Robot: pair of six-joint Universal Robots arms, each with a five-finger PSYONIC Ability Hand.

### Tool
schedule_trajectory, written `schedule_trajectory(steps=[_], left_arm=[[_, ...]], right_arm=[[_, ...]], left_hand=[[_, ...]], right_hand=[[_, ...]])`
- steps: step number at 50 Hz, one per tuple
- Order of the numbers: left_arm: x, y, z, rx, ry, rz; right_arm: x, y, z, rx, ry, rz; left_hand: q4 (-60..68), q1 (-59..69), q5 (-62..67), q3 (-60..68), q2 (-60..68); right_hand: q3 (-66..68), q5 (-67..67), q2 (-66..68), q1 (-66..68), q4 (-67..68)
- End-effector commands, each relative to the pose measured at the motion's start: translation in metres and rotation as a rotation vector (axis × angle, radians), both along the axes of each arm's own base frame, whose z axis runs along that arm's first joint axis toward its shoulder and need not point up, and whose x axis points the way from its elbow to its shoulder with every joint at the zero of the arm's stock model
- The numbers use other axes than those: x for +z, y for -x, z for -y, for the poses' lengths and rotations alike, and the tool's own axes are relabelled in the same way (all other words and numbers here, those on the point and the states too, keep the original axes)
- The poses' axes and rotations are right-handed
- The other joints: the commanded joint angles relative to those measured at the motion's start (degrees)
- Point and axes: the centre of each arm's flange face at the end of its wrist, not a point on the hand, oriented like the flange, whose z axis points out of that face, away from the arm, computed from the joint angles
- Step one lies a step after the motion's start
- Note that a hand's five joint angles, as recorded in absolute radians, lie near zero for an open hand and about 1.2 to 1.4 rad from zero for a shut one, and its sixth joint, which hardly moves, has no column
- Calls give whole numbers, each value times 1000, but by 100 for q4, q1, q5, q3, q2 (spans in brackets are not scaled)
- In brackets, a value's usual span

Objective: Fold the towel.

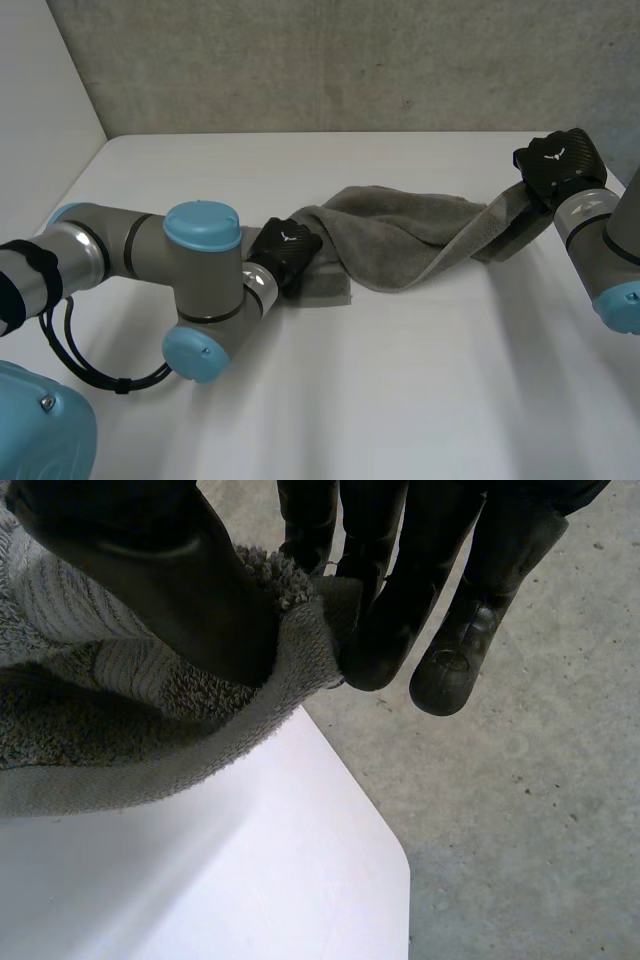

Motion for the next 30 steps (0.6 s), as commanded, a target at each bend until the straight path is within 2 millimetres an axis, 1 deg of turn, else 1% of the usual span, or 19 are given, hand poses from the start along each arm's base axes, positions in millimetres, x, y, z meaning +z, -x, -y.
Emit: schedule_trajectory(steps=[1,2,3,4,5,6,9,11,15,16,18,21,24,27,30], left_arm=[[8,-6,6,20,2,-3],[15,-8,8,25,10,-10],[20,-10,8,30,10,-18],[20,-10,8,30,10,-18],[26,-11,6,27,9,-30],[31,-11,4,24,12,-39],[34,-10,1,22,6,-52],[38,-6,-3,18,-5,-85],[39,0,-6,7,-11,-107],[40,4,-7,-1,-5,-114],[33,11,-6,-12,-12,-114],[29,15,-5,-18,-15,-112],[18,21,-5,-29,-57,-81],[14,23,-6,-36,-78,-67],[9,28,-11,-67,-121,-48]], right_arm=[[0,0,0,0,0,1],[0,0,0,0,0,0],[0,0,0,0,0,0],[0,0,0,0,0,0],[0,0,0,0,0,0],[0,0,0,0,0,0],[0,0,0,0,0,0],[0,0,0,0,2,-1],[0,0,0,0,0,-2],[0,0,0,0,0,-2],[0,-1,-1,3,0,-2],[0,-1,-1,3,-1,-2],[0,-1,-1,3,-1,-2],[0,-1,-1,3,0,-2],[0,0,0,0,0,-2]], left_hand=[[-722,-439,-1565,-829,-701],[-722,-439,-1565,-829,-701],[-2102,-1819,-2945,-2209,-2081],[-2115,-1832,-2959,-2223,-2095],[-3997,-3714,-4841,-4105,-3977],[-5082,-4799,-5926,-5189,-5062],[-5345,-5062,-6189,-5453,-5325],[-5680,-5397,-6524,-5788,-5660],[-5732,-5449,-6576,-5840,-5712],[-5732,-5449,-6576,-5840,-5712],[-5732,-5449,-6576,-5840,-5712],[-5698,-5416,-6542,-5806,-5678],[-5247,-4964,-6091,-5354,-5227],[-4975,-4692,-5819,-5083,-4955],[-4639,-4356,-5483,-4746,-4619]], right_hand=[[330,436,558,334,340],[330,436,558,334,340],[330,436,558,334,340],[330,436,558,334,340],[330,436,558,334,340],[330,436,558,334,340],[330,436,558,334,340],[330,436,558,334,340],[330,436,558,334,340],[330,436,558,334,340],[330,436,558,334,340],[330,436,558,334,340],[330,436,558,334,340],[330,436,558,334,340],[330,436,558,334,340]])
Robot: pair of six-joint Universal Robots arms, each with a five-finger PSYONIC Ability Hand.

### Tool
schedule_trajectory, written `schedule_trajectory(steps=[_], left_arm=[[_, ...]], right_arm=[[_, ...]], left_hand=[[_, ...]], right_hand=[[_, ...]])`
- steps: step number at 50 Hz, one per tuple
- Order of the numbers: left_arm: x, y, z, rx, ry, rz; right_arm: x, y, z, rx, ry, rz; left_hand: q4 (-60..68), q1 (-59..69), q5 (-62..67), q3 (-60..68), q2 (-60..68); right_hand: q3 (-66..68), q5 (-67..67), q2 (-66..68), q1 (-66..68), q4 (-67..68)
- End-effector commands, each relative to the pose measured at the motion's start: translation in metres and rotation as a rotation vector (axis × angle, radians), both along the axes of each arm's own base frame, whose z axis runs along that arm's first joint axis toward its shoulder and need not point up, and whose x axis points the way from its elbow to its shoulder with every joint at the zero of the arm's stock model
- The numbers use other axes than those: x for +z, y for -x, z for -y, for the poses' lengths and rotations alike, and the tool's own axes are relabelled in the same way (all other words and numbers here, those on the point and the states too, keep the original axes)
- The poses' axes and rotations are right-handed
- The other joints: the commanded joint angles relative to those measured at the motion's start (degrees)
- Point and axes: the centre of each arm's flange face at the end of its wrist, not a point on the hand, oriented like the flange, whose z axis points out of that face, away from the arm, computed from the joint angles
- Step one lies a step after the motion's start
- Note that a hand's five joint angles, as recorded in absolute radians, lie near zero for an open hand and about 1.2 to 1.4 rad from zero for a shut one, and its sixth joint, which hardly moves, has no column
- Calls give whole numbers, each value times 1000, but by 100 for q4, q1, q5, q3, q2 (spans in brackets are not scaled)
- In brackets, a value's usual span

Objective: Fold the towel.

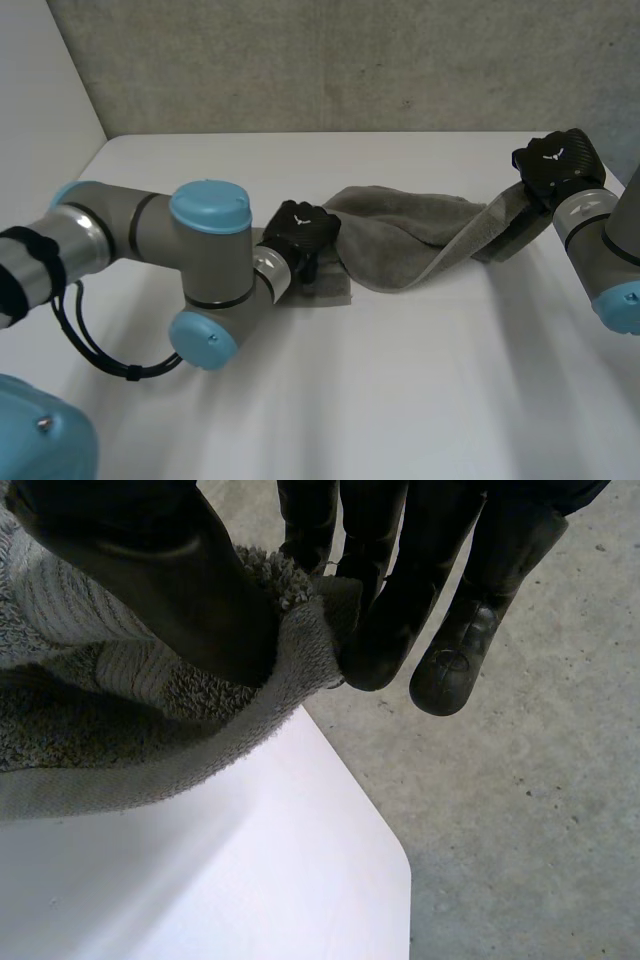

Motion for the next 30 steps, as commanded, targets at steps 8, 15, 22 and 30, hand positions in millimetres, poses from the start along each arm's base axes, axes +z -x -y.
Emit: schedule_trajectory(steps=[8,15,22,30], left_arm=[[-11,13,-4,-75,-94,43],[-15,18,-3,-82,-94,43],[-22,22,2,-80,-108,56],[-27,24,5,-80,-116,65]], right_arm=[[-1,1,1,-2,-1,0],[-1,1,1,0,-2,0],[-1,1,1,0,-2,0],[-4,1,1,0,-8,-1]], left_hand=[[80,92,-917,78,81],[80,92,-917,78,81],[80,92,-917,78,81],[130,142,-866,128,131]], right_hand=[[330,436,558,334,340],[330,436,558,334,340],[330,436,558,334,340],[330,436,558,334,340]])
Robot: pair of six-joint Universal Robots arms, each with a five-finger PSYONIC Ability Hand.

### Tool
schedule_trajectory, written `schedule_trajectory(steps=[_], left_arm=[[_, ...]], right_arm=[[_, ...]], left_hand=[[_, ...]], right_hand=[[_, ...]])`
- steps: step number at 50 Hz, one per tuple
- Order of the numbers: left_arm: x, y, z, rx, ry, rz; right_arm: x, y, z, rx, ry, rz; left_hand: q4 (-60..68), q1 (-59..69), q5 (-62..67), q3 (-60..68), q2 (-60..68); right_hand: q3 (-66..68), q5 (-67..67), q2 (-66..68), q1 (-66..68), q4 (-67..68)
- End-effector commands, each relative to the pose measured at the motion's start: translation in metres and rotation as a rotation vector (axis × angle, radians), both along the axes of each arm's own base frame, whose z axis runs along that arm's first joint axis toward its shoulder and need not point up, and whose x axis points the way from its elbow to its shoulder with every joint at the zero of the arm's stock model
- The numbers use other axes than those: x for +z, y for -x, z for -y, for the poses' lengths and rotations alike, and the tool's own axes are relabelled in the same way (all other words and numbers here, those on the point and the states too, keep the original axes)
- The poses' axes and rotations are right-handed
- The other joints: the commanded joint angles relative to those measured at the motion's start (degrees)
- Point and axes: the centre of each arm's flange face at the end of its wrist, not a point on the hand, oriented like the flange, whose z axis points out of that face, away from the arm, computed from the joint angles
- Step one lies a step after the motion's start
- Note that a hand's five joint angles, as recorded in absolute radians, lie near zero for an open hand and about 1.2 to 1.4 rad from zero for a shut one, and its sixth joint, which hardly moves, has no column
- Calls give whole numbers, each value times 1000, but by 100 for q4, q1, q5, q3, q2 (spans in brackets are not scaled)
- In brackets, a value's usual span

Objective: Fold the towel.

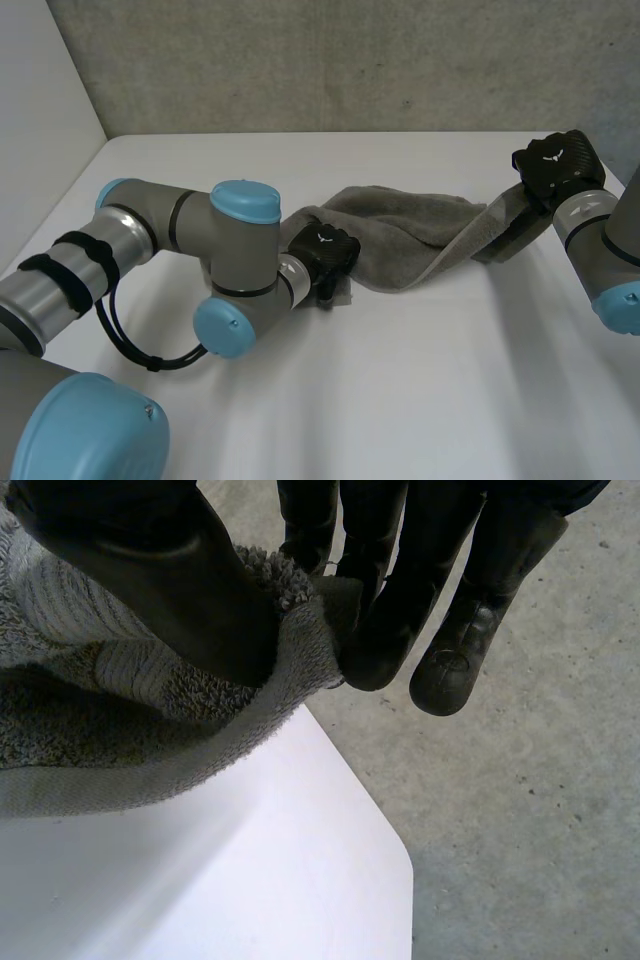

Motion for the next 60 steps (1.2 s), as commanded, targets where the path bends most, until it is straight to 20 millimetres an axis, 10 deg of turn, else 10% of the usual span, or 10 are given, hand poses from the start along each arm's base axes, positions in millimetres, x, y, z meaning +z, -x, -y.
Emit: schedule_trajectory(steps=[1,27,38,49,60], left_arm=[[-4,1,2,0,-5,10],[-6,4,8,6,13,3],[8,3,11,37,47,-8],[71,-6,15,119,141,-68],[186,-74,19,256,243,-210]], right_arm=[[-3,0,0,0,-7,-3],[-5,-2,0,5,-13,-4],[-7,-3,-1,8,-18,-5],[2,0,-1,0,-10,-5],[108,9,-34,65,42,7]], left_hand=[[-475,-466,-1470,-469,-460],[517,527,-478,523,533],[3375,3384,2380,3381,3390],[3375,3384,2380,3381,3390],[3375,3384,2380,3381,3390]], right_hand=[[330,436,558,334,339],[330,436,558,334,339],[330,436,558,334,339],[330,436,558,334,339],[330,436,558,334,339]])
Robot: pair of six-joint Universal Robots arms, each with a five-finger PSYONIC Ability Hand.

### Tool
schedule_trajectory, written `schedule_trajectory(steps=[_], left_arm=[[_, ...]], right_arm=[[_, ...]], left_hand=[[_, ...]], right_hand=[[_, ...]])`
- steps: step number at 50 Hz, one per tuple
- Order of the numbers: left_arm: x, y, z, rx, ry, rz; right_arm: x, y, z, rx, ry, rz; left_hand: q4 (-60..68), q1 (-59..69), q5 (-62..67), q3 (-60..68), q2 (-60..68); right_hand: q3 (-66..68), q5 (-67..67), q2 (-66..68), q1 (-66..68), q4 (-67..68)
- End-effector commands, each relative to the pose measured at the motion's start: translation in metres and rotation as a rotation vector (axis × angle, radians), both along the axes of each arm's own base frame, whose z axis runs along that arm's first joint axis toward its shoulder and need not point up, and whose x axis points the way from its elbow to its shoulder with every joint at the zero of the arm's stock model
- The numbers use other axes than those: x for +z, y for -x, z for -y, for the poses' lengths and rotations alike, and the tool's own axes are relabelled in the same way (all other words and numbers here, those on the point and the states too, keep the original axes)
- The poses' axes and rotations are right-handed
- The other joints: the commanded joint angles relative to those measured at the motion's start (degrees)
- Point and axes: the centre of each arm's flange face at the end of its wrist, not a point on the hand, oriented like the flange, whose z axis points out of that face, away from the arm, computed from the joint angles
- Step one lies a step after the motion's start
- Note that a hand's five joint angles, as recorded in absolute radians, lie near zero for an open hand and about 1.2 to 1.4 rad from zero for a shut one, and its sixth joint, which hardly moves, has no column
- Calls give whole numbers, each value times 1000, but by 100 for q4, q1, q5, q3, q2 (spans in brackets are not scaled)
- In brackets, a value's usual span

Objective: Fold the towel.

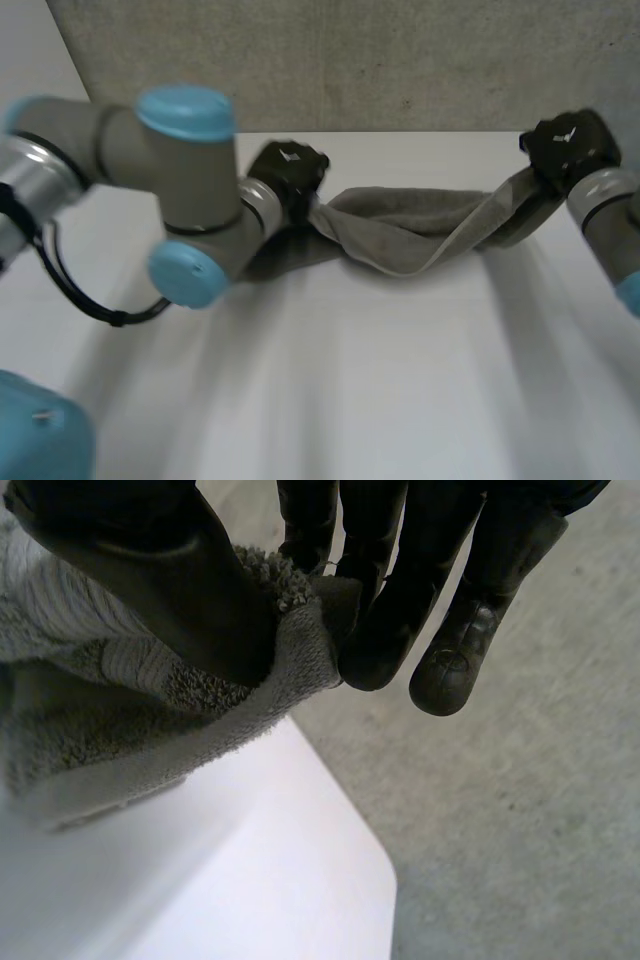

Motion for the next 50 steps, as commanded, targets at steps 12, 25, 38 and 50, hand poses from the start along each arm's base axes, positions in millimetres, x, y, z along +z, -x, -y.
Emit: schedule_trajectory(steps=[12,25,38,50], left_arm=[[137,-111,18,250,134,-274],[9,-114,49,300,-165,-48],[114,-100,98,278,334,-115],[239,-124,87,252,688,-614]], right_arm=[[127,24,-54,42,7,-83],[44,-20,-29,149,-201,-342],[69,-67,48,69,267,-173],[183,-47,7,161,732,232]], left_hand=[[-723,-322,-1524,-844,-568],[-723,-322,-1524,-844,-568],[-723,-322,-1524,-844,-568],[-723,-322,-1524,-844,-568]], right_hand=[[330,436,558,333,340],[330,436,558,333,340],[330,436,558,333,340],[330,436,558,333,340]])
